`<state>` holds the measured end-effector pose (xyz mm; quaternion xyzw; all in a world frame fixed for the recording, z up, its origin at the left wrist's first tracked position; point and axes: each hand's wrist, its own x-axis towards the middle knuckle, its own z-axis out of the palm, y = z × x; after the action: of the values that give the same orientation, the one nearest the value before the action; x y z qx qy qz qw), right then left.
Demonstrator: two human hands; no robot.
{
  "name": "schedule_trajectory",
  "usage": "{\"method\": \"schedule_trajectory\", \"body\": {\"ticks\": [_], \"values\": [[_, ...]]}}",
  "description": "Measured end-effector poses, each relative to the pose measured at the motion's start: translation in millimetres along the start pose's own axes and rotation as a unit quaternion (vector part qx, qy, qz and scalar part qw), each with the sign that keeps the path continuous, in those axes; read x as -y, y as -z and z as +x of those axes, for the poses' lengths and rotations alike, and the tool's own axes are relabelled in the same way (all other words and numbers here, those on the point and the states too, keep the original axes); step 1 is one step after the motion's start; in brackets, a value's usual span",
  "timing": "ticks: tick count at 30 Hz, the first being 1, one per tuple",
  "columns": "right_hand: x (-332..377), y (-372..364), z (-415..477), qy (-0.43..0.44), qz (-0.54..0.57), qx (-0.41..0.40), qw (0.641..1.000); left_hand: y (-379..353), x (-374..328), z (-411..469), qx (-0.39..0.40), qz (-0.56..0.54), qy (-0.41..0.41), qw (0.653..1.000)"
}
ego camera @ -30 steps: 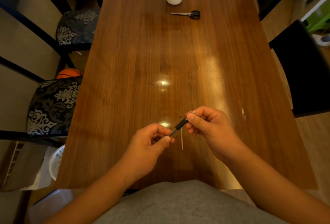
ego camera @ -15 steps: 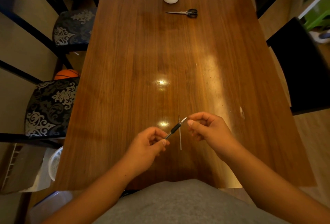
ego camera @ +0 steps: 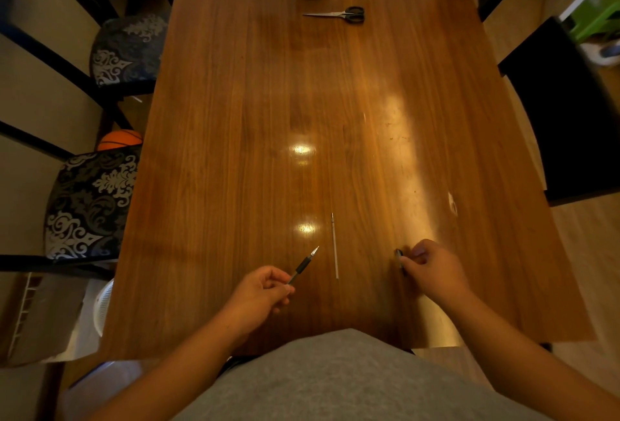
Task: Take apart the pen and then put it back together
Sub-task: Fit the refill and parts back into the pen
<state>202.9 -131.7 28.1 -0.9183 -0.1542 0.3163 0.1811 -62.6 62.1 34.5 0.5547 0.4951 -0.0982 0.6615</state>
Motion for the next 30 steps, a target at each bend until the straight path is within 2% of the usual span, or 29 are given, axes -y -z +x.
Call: {"method": "schedule_trajectory", "body": {"ticks": [7,13,15,18,24,27,30], "values": [[6,-14,1,0.033,-0.049,-0.018,0.998,-6,5,4,0.0,0.01,0.019,1.0],[12,-12,5,0.034,-0.084,0.007,0.996,-10,1,3,-0.001,0.006,0.018,1.0],[17,-12,6,0.022,-0.036,0.032,0.999,-9,-1,2,-0.001,0.001,0.012,1.0],[27,-11,3,0.009,0.111,0.057,0.992,-7,-6,0,0.001,-0.008,0.002,1.0],[71,4,-18,0.015,0.383,0.109,0.917,-11,-26,-10,0.016,-0.032,-0.027,0.999],[96,16,-29,0.027,0.459,0.124,0.879,-12,-41,-20,0.02,-0.039,-0.055,0.997],[115,25,-39,0.05,0.487,0.12,0.864,-12,-53,-29,0.031,-0.052,-0.085,0.994]]}}
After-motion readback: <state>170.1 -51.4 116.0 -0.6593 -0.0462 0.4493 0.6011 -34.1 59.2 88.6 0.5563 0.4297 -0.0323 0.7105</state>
